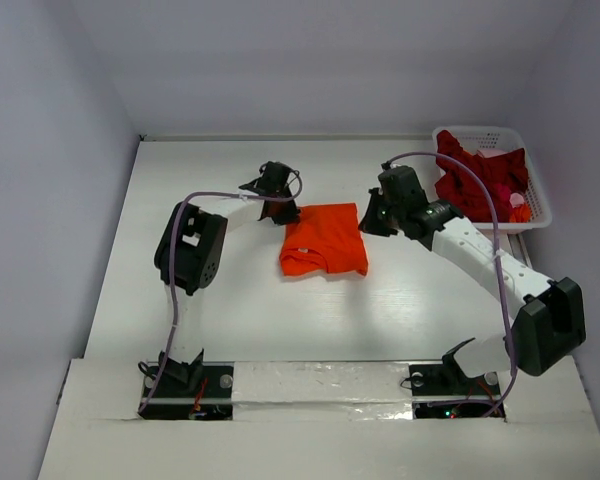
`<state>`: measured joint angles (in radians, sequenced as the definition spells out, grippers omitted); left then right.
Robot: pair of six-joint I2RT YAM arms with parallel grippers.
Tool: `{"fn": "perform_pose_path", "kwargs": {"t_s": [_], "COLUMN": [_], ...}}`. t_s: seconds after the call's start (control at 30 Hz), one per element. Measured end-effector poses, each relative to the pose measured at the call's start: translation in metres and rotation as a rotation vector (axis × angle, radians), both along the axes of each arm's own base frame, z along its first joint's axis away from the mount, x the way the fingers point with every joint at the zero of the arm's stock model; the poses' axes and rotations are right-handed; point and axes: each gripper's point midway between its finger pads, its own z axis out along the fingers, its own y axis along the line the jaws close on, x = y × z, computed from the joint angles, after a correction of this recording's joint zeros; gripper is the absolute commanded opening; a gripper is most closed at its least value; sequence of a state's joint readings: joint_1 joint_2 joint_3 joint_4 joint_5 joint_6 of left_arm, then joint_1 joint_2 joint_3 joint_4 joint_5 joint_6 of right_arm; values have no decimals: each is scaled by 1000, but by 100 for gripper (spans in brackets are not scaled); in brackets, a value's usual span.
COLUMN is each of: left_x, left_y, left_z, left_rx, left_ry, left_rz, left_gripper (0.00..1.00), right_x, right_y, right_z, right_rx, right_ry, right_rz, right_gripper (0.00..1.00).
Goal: Fold and stack the t-shirts
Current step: Fold the tshirt
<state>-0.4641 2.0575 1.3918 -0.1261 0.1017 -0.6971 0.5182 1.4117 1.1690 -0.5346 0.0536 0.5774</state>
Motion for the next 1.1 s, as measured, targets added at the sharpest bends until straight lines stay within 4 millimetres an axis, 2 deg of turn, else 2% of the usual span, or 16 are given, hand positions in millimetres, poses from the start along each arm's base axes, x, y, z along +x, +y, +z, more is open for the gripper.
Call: {"fn": "perform_pose_path", "kwargs": {"t_s": [0.23,0.5,0.57,0.6,0.63,0.67,0.7,0.73,0.77,0.8,0.87,0.9,0.97,1.0,1.1], "left_x": [22,25,25,25,26,26,26,27,26,25,25,24,22,20,19], "left_y": [22,29,29,29,29,29,28,28,28,28,30,31,35,36,42], "left_z": [1,1,1,1,2,4,6,8,10,12,16,18,24,28,49], "left_rx": [-3,7,9,10,7,8,4,8,10,11,18,24,38,43,65], "left_ry": [-14,-20,-22,-23,-28,-31,-37,-45,-49,-52,-57,-58,-62,-64,-96], "left_rz": [49,53,50,48,46,42,40,38,31,30,30,30,31,32,30], "left_gripper": [0,0,10,16,28,33,39,48,53,56,65,68,74,76,81], "right_x": [-2,-3,-3,-3,-3,-3,-3,-3,-3,-3,-2,-2,-1,0,0], "right_y": [-1,1,1,1,1,1,1,2,2,3,4,4,5,5,5], "right_z": [3,3,3,3,3,3,3,3,4,4,5,5,6,6,7], "right_rx": [8,17,18,18,19,18,19,23,24,26,31,33,36,37,34], "right_ry": [1,6,6,6,7,6,6,7,5,4,1,-2,-7,-9,-14], "right_rz": [-6,-7,-6,-6,-7,-4,-4,-5,-2,0,1,2,3,5,6], "right_gripper": [0,0,3,10,17,17,24,29,33,42,53,72,87,98,100]}}
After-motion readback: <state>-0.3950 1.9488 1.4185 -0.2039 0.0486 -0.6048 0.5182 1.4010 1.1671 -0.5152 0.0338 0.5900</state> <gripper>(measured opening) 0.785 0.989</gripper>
